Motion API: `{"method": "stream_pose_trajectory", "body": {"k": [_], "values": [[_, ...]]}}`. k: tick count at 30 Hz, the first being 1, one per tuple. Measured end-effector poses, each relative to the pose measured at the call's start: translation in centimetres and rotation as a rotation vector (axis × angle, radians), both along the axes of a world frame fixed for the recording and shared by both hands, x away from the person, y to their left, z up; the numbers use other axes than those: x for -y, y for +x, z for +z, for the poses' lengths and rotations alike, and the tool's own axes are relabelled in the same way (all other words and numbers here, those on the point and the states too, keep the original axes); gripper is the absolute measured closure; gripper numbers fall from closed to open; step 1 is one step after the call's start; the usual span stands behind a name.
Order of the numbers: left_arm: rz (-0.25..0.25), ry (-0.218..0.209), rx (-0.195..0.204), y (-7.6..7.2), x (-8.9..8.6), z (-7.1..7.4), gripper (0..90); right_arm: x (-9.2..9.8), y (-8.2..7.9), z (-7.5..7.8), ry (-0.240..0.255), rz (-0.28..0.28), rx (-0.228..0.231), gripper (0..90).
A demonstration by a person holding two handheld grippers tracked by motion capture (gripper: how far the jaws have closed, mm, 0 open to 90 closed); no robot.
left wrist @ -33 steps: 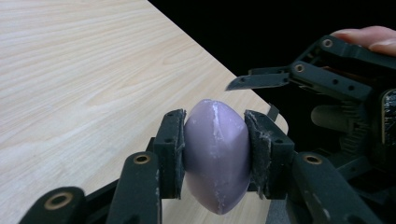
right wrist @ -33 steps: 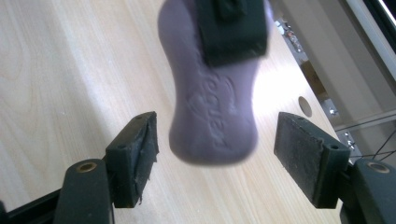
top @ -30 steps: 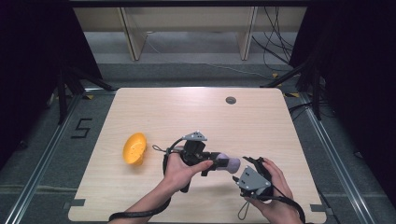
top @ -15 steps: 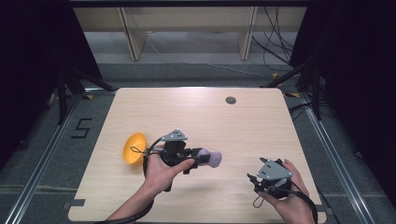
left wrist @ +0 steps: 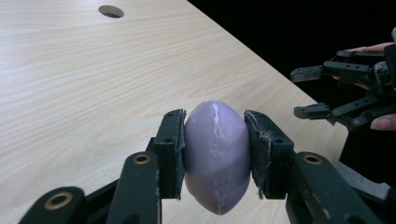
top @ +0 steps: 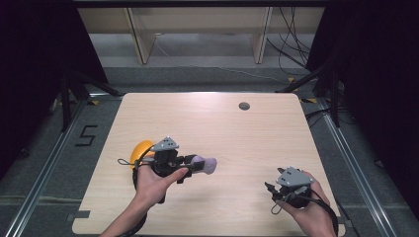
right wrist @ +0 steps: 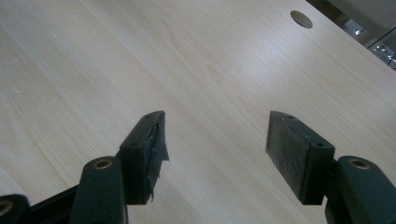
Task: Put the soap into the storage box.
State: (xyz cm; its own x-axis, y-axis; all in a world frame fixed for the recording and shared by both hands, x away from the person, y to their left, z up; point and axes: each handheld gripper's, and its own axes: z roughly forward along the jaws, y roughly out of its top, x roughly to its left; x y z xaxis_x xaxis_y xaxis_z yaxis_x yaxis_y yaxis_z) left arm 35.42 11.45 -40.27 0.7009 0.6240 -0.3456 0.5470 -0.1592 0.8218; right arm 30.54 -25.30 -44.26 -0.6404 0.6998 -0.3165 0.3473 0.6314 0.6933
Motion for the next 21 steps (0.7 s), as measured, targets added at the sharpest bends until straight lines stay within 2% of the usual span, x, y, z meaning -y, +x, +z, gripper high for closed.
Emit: {"method": "stream_pose_trajectory", "body": {"k": [5, 16, 18, 21], "values": [[0.015, 0.029, 0.017, -0.2, -0.8, 0.2, 59.0, 0.2, 0.0, 0.0, 0.005, -0.007, -0.003, 38.7], [0.042, 0.043, 0.042, -0.2, -2.3, 0.6, 59.0, 0.3, 0.1, -0.1, 0.013, -0.013, -0.004, 38.7], [0.058, 0.056, 0.046, -0.2, -2.8, 0.7, 59.0, 0.3, -0.1, 0.0, 0.014, -0.016, -0.018, 38.7], [0.07, 0.058, 0.052, -0.2, -3.2, 0.7, 59.0, 0.2, 0.0, 0.0, 0.009, -0.001, 0.002, 38.6]]}}
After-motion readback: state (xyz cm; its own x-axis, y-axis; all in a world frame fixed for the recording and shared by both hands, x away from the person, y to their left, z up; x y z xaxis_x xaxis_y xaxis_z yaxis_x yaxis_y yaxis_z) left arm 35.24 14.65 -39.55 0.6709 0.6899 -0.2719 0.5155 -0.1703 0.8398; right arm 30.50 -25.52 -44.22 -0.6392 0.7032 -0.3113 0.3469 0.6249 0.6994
